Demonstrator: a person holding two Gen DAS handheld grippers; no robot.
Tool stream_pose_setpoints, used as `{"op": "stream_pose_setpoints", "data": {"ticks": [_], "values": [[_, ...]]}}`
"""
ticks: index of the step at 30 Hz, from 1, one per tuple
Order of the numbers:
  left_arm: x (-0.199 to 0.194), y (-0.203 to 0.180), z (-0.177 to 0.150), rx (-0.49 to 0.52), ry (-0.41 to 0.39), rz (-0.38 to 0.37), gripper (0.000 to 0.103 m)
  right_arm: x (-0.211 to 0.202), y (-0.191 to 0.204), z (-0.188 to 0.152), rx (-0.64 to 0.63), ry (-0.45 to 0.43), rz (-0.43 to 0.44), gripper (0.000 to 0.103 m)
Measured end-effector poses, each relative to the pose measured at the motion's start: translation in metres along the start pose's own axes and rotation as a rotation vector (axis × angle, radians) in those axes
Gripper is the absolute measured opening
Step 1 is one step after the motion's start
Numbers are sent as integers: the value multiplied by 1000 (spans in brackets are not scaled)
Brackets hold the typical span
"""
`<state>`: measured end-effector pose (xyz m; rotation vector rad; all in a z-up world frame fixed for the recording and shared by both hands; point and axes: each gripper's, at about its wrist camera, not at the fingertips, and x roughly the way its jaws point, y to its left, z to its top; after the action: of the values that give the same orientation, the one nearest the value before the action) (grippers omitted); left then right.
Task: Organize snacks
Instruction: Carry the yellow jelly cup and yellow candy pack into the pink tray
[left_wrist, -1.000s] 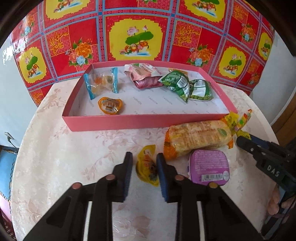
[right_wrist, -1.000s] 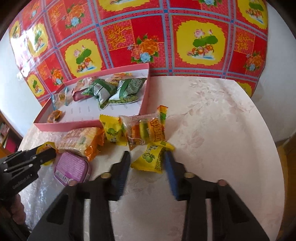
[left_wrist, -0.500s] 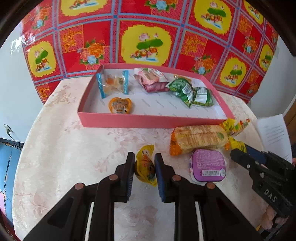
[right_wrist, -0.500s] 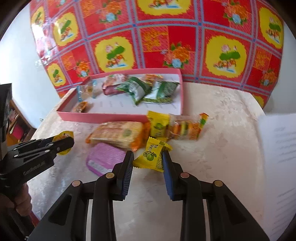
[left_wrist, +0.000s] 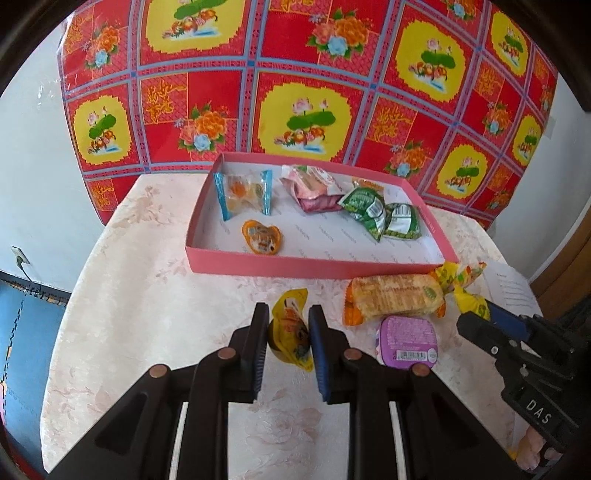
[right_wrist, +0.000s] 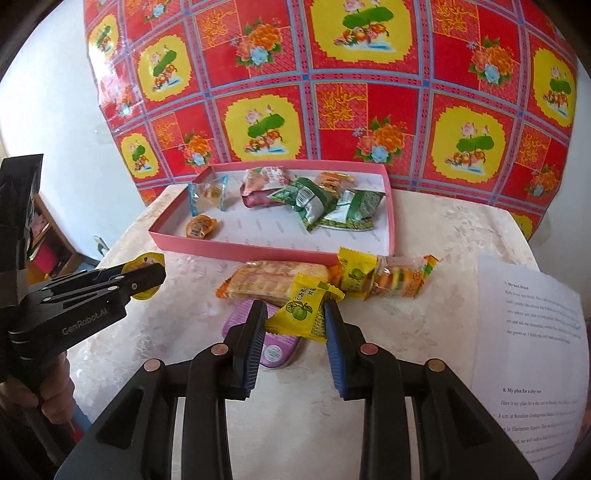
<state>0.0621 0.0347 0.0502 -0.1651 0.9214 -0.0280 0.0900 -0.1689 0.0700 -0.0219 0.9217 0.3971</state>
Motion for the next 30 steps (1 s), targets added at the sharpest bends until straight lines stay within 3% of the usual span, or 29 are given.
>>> {"op": "stream_pose_setpoints", "data": {"ticks": [16,30], "values": [[-2,-6,44,35,-55,-2,23,3,-6,51,28,-46,17,32],[33,-14,59,60,-23,-10,23,32,-22,63,85,-5,-2,32]]}}
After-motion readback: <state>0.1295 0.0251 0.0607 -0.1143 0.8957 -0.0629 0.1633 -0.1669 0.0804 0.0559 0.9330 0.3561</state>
